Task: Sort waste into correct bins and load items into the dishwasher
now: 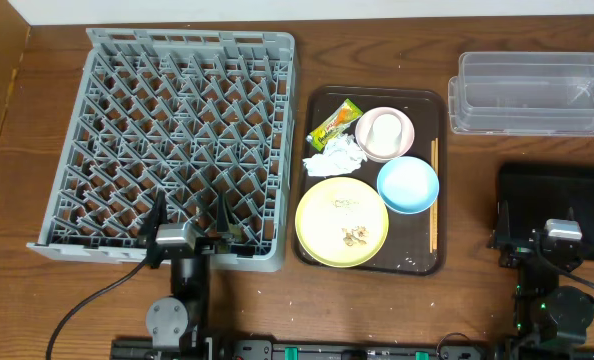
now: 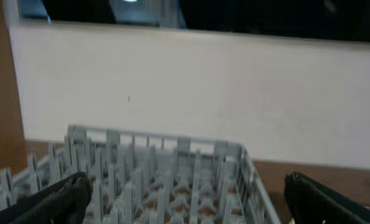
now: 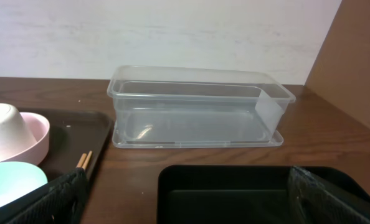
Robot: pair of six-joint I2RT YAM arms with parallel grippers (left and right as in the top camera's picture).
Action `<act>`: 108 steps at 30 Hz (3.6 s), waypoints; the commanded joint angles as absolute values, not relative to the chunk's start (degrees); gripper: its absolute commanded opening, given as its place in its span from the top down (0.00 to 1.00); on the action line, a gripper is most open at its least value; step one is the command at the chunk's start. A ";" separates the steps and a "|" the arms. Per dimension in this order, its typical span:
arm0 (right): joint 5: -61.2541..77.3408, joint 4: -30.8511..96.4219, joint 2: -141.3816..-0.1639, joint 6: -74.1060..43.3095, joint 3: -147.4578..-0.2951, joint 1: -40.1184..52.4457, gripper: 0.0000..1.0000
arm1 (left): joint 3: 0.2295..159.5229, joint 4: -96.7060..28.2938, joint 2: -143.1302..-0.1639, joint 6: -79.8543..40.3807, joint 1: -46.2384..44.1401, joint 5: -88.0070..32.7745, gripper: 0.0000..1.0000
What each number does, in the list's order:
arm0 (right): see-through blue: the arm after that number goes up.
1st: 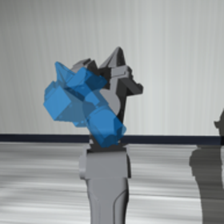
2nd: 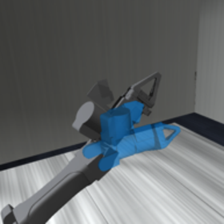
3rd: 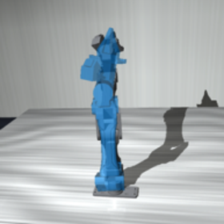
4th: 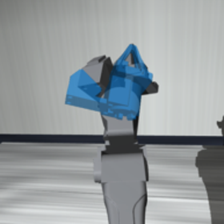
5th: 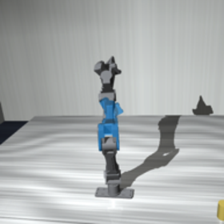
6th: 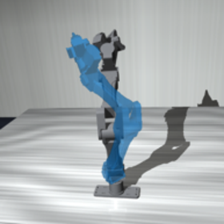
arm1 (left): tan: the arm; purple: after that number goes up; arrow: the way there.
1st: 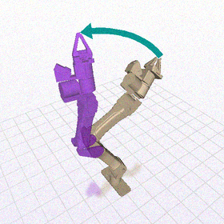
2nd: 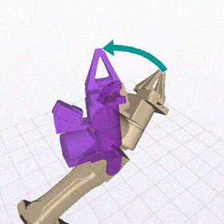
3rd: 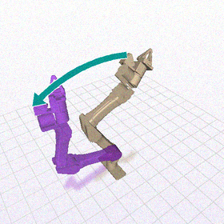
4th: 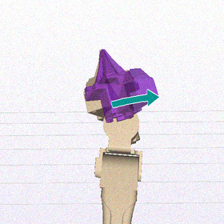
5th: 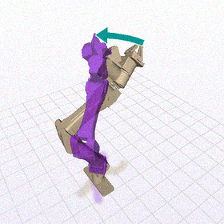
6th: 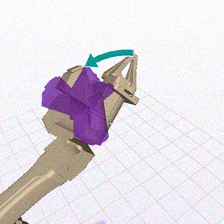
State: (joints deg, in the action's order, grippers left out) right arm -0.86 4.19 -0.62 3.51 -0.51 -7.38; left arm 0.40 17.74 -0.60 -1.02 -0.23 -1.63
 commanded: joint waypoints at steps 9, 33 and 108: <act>-0.60 4.25 -0.38 3.05 -0.32 -7.11 0.01 | 2.09 24.58 -0.23 0.14 -0.40 -3.07 0.00; -0.62 4.25 -0.38 3.05 -0.32 -7.11 0.01 | 16.97 20.47 -25.74 3.25 -0.40 -7.53 0.00; 19.51 -15.99 -0.38 -13.45 -0.32 -7.11 0.01 | 16.95 37.28 -25.63 -4.58 -0.19 18.17 0.00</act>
State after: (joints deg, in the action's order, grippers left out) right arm 11.64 -14.26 -0.60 -8.10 -0.40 -7.38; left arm 15.79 37.45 -25.87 -4.84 -0.23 15.84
